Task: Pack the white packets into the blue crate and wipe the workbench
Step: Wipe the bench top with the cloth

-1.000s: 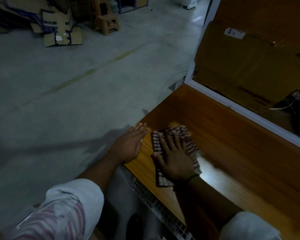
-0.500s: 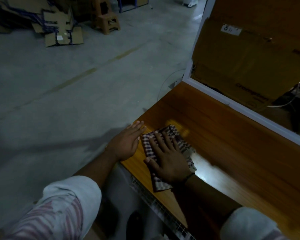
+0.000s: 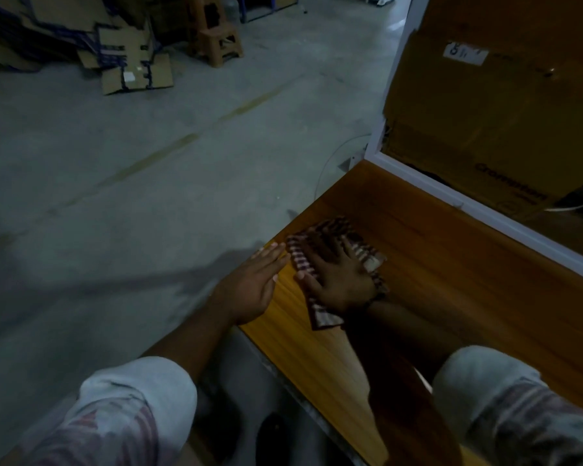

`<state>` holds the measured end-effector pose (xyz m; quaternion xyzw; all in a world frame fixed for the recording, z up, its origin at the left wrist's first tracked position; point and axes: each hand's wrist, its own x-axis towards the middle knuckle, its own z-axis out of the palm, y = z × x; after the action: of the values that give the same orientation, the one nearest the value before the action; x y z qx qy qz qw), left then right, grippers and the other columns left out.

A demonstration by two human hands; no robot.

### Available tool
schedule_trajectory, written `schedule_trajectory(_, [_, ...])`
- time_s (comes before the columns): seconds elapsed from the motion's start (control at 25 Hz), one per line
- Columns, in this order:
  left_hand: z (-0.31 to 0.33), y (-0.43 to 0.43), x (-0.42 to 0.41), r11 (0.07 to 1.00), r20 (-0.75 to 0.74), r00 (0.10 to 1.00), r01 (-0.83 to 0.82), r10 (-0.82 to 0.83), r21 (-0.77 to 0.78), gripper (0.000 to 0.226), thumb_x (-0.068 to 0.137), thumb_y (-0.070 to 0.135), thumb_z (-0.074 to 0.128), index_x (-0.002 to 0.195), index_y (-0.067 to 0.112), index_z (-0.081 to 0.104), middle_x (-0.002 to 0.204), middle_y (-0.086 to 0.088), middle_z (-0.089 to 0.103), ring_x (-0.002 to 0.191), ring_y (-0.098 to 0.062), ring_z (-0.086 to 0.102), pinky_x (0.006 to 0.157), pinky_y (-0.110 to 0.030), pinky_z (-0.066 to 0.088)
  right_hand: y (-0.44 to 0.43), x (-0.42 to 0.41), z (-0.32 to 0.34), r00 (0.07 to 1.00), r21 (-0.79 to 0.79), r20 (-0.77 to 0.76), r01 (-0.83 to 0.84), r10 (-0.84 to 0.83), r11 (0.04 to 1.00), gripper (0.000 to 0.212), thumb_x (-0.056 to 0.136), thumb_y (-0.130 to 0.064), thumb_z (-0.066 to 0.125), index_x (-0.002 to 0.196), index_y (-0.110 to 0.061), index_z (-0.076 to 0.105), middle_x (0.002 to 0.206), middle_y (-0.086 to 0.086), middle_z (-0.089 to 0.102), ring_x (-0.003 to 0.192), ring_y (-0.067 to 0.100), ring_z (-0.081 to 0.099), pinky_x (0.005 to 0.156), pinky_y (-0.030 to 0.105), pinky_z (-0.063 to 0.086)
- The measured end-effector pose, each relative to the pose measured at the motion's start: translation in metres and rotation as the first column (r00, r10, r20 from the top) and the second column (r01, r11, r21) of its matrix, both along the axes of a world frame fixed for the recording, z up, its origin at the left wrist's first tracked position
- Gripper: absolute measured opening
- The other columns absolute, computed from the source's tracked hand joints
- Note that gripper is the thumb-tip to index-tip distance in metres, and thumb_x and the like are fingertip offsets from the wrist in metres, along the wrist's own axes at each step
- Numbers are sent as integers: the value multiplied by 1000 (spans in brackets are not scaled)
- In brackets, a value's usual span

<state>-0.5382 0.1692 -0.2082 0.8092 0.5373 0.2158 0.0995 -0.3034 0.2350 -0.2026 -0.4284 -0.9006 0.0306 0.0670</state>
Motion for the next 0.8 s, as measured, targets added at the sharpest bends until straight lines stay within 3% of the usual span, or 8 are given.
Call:
schedule_trajectory(0.08, [-3,1,-2,1000,6,1000,14,-14,-10,50,104,19,39,154,11,43,165,-6,30,155,-17,19,127,-28,10,24,12,4,997,13,-25,-68,69,998,66,102,-62,27,158,-28,25,165,2,22,152,30,16,122,51,15])
schedule_trajectory(0.28, [0,4,0,1000,-10,1000,13,-13,-15,51,105,20,37,153,7,44,164,-9,33,155,-19,22,127,-29,11,101,11,-1,930,-81,-38,362,-366,929,79,95,-70,0,161,-26,3,167,4,-4,154,29,-6,122,54,-4])
schedule_trajectory(0.36, [0,3,-1,1000,-15,1000,20,-21,-10,50,105,17,40,153,7,43,164,-9,32,156,-19,21,127,-30,11,96,-7,-1,970,-32,-109,217,-219,976,87,92,-74,1,161,-22,10,167,14,7,153,37,3,121,60,5])
schedule_trajectory(0.44, [0,3,-2,1000,-10,1000,21,-21,-15,50,104,15,44,154,8,43,165,-9,32,156,-18,20,127,-32,13,83,-15,-5,983,10,-175,-53,54,999,70,101,-63,23,159,-24,24,163,15,26,151,39,18,119,62,17])
schedule_trajectory(0.52, [1,4,-1,1000,-5,1000,16,-16,-13,50,103,12,46,153,8,44,165,-8,32,156,-18,21,127,-34,15,98,-7,-18,955,10,-196,-227,225,974,59,104,-57,29,158,-35,18,156,19,38,145,42,32,116,67,22])
schedule_trajectory(0.6, [4,4,0,1000,3,1000,23,-23,-9,50,103,10,47,153,7,45,164,-9,33,156,-19,22,127,-34,15,143,6,-23,976,-64,-216,-51,36,997,66,99,-69,19,157,-39,14,153,23,39,141,47,37,112,70,24])
schedule_trajectory(0.72, [5,4,1,1000,15,1000,20,-20,-18,50,102,9,48,152,7,45,164,-9,33,156,-18,21,127,-33,15,210,20,-28,924,-31,10,383,-382,923,76,93,-69,24,157,-28,20,162,14,23,147,43,23,119,65,10])
schedule_trajectory(0.8, [4,5,0,999,15,1000,23,-23,-25,50,103,10,48,153,8,44,165,-8,31,156,-18,20,127,-35,16,217,10,-20,955,52,55,287,-290,956,78,94,-65,27,159,-25,15,161,17,20,148,45,17,119,63,-2])
